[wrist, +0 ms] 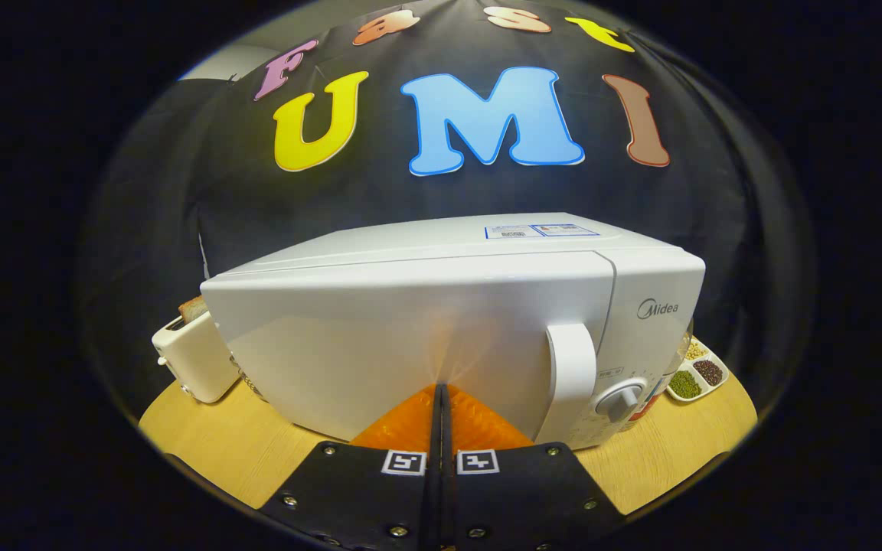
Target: Open the microwave, put the food inside, and close the microwave door.
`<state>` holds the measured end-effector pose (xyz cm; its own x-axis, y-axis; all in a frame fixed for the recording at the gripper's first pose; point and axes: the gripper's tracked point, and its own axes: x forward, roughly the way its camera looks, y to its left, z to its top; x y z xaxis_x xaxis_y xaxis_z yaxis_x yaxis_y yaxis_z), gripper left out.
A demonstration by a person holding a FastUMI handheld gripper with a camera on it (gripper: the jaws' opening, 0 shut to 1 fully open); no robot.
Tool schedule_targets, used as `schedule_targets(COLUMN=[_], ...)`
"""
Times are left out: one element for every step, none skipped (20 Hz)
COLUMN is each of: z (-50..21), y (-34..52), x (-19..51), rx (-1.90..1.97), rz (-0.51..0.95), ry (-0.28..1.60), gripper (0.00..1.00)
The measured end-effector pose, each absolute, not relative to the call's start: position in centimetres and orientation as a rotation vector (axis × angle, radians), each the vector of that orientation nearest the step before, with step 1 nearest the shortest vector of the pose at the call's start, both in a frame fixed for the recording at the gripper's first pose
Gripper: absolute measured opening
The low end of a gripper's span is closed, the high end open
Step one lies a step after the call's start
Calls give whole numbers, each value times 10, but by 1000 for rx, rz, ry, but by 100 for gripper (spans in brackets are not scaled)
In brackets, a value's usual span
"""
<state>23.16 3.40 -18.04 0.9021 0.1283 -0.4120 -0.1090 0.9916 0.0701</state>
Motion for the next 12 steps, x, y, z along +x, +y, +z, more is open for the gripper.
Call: schedule_targets(z=[-180, -180, -174, -166, -158, -149, -140, -131, -123, -116, -109, -102], y=[33, 30, 31, 33, 34, 35, 36, 35, 34, 35, 34, 32], x=[232, 229, 226, 224, 219, 211, 204, 196, 188, 180, 171, 162], rx=[25, 16, 17, 14, 10, 10, 8, 6, 9, 14, 17, 19], rz=[116, 107, 110, 110, 110, 113, 114, 112, 110, 109, 107, 101], ry=[423, 425, 414, 400, 387, 369, 349, 330, 314, 305, 293, 279], gripper=[1, 1, 1, 1, 1, 1, 1, 1, 1, 1, 1, 1])
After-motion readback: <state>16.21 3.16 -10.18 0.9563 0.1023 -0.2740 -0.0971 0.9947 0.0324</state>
